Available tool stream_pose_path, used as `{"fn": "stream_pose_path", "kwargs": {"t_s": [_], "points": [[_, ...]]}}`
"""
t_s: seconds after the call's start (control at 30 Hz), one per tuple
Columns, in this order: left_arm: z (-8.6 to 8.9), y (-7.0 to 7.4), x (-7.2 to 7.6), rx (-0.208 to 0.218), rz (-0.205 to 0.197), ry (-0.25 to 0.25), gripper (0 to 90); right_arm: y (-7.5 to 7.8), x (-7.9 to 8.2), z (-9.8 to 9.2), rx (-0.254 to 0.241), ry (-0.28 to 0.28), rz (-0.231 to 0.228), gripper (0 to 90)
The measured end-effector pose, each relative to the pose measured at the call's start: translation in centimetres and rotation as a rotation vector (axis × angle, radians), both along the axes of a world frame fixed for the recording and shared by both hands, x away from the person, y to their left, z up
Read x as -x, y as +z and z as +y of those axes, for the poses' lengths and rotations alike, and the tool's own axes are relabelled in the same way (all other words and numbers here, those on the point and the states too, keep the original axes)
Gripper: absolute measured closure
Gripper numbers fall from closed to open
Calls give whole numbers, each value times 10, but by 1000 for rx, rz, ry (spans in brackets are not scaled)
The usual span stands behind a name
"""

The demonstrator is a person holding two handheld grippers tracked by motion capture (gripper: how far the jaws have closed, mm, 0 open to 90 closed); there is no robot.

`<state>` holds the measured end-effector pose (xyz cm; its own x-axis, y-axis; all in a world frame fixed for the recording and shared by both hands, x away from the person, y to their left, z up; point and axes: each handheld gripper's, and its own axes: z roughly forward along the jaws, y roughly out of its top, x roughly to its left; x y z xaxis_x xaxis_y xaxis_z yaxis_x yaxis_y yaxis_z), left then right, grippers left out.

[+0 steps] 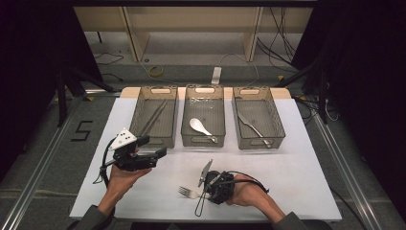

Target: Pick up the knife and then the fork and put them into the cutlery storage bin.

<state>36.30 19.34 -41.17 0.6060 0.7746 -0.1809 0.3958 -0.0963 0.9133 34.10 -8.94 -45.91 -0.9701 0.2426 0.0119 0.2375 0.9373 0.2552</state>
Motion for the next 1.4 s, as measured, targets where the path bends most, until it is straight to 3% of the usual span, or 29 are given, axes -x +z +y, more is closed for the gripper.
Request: {"fn": "stream_pose_path", "kwargs": {"t_s": [0.47,0.63,0.97,1.2,1.4], "points": [[0,0,0,0,2,-3,162,1,2,5,30,16,-4,838],[0,0,0,0,-1,-4,162,1,5,6,48,45,-30,846],[0,0,0,3,0,-4,162,6,5,5,28,48,-49,851],[1,0,0,4,-1,-2,162,18,-3,-5,-16,19,-77,850],[0,0,0,4,-1,-1,162,32,-16,-25,-116,-59,-102,850]]}}
